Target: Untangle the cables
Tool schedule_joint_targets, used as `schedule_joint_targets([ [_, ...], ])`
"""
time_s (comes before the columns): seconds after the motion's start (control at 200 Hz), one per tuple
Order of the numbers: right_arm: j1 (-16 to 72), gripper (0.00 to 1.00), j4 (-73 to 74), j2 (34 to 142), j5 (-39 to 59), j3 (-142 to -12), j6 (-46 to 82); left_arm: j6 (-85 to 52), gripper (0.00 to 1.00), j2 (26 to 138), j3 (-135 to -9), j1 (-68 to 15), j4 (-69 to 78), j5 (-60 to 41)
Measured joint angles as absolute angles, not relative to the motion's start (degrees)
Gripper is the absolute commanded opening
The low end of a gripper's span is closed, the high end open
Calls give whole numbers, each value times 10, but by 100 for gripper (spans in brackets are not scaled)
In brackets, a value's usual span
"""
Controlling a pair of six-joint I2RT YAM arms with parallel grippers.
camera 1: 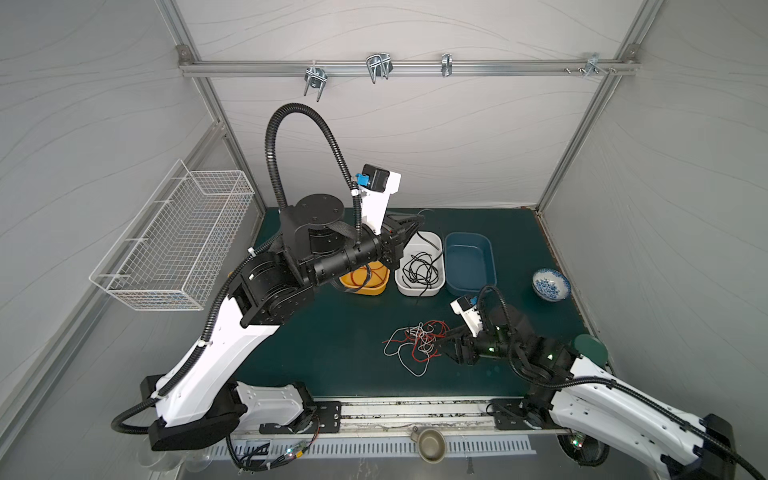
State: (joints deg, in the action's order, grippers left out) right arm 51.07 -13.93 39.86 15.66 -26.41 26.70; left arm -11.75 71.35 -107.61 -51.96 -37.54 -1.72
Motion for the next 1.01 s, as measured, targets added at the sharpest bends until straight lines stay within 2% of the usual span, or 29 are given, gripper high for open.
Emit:
schedule_joint_targets([
  [0.685, 511, 63, -52, 423, 146, -217, 300, -79, 0, 743, -1152, -520, -370, -32],
  [1.005, 511, 64, -148, 277, 50, -237, 295, -16, 0, 754, -1150, -520, -363, 5],
])
